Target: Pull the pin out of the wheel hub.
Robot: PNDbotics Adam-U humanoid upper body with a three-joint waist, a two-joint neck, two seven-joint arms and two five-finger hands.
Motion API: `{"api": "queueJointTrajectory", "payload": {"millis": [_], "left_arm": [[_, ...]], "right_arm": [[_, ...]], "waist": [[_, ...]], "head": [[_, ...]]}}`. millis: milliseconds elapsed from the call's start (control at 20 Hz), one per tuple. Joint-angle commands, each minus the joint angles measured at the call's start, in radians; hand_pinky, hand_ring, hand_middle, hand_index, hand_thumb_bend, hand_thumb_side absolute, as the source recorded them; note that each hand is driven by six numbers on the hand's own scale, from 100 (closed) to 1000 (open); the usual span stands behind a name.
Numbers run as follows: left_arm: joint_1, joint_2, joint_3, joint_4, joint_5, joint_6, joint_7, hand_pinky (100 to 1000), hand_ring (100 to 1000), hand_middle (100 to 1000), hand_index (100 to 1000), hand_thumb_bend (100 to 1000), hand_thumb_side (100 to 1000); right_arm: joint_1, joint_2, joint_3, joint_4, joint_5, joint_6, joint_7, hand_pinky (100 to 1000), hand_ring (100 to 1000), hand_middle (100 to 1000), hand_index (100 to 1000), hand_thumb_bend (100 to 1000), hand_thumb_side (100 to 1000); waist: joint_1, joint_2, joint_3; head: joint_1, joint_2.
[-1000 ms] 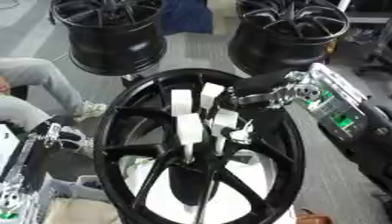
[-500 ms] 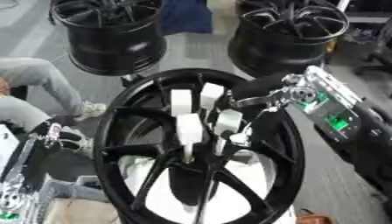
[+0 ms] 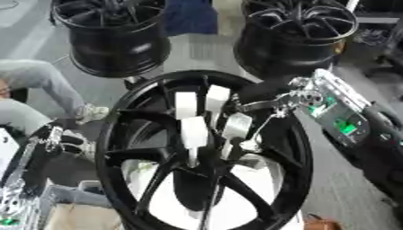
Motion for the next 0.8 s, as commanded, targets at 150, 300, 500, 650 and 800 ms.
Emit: {"api": "queueJointTrajectory", "payload": {"millis": [150, 300, 500, 650, 800], "left_arm": [[-0.014, 0.002, -0.001, -0.015, -0.004, -0.001, -0.002, 561, 585, 692, 768, 100, 764], [-0.013, 0.002, -0.002, -0.014, -0.004, -0.001, -0.003, 561, 585, 692, 768, 100, 765], [-0.014, 0.003, -0.002, -0.014, -0.004, -0.001, -0.003, 561, 585, 691, 768, 100, 765], [-0.014, 0.003, -0.003, -0.013, -0.004, 0.0, -0.004, 561, 585, 691, 768, 100, 766], [-0.014, 0.004, -0.004, -0.013, -0.004, 0.0, -0.005, 561, 585, 690, 768, 100, 766]], "right_arm": [[-0.024, -0.029, -0.014, -0.047, -0.044, 0.007, -0.028, 277, 353, 517, 641, 100, 100], [-0.031, -0.031, -0.02, -0.069, -0.065, 0.018, -0.046, 249, 328, 478, 575, 100, 100], [-0.048, -0.038, -0.028, -0.094, -0.087, 0.032, -0.063, 234, 313, 453, 554, 100, 100], [-0.064, -0.051, -0.038, -0.119, -0.123, 0.05, -0.071, 234, 311, 441, 550, 100, 100], [-0.086, -0.073, -0.055, -0.143, -0.168, 0.076, -0.074, 231, 305, 429, 542, 100, 100]], "waist": [[0.004, -0.009, -0.001], [0.003, -0.009, 0.0], [0.002, -0.01, 0.002], [0.0, -0.011, 0.003], [-0.003, -0.013, 0.003]], "head": [[-0.005, -0.002], [-0.006, -0.002], [-0.008, -0.002], [-0.008, -0.002], [-0.008, -0.002]]}}
